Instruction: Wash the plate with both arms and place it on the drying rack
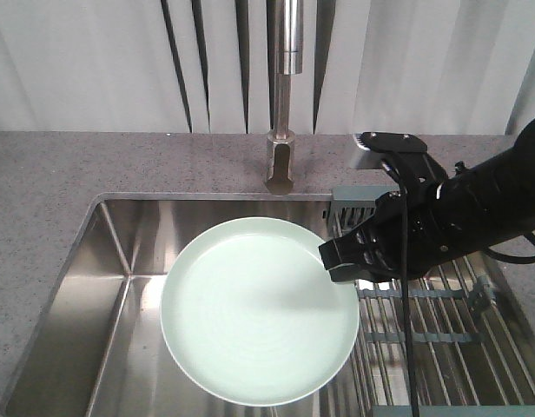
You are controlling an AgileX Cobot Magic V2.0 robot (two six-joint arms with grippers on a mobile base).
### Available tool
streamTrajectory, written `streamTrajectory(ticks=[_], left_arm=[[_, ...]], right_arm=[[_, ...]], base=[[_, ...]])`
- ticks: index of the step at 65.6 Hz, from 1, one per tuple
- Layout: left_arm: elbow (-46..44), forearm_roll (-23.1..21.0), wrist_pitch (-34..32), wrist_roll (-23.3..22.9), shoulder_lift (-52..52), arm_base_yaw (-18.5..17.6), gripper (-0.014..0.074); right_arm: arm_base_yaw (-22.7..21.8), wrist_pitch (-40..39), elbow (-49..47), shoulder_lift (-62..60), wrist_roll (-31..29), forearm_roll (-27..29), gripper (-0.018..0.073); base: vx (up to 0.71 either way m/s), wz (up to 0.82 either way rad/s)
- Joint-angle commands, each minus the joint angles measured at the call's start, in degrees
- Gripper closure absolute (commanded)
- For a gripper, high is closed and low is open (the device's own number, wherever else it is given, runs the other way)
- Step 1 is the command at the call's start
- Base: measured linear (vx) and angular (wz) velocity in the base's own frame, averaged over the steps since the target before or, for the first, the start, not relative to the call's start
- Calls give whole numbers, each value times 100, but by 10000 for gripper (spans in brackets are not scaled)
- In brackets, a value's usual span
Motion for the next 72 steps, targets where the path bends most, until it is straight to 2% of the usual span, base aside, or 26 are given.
streamTrajectory(ticks=[1,10,18,25,29,37,47,63,72], left_arm=[[-187,-56,-504,-32,220,7,587],[-193,-56,-668,-17,584,7,491],[-361,-63,-503,77,977,7,316],[-691,-69,-244,403,1349,7,143],[-890,-105,-109,526,1552,7,74],[-1269,-533,145,1050,1961,7,-34],[-1609,-1454,227,2189,2423,7,-37],[-1968,-3244,216,4177,3026,7,23],[-2134,-3968,278,4987,3345,1,28]], right_arm=[[-11,-173,-151,-195,-40,181,561],[-11,-173,-151,-195,-40,181,561],[-11,-173,-151,-195,-40,181,561],[-11,-173,-151,-195,-40,181,561],[-11,-173,-151,-195,-40,181,561],[-11,-173,-151,-195,-40,181,561],[-11,-173,-151,-195,-40,181,561],[-11,-173,-151,-195,-40,181,561],[-11,-173,-151,-195,-40,181,561]], base=[[0,0],[0,0],[0,0],[0,0],[0,0],[0,0],[0,0],[0,0],[0,0]])
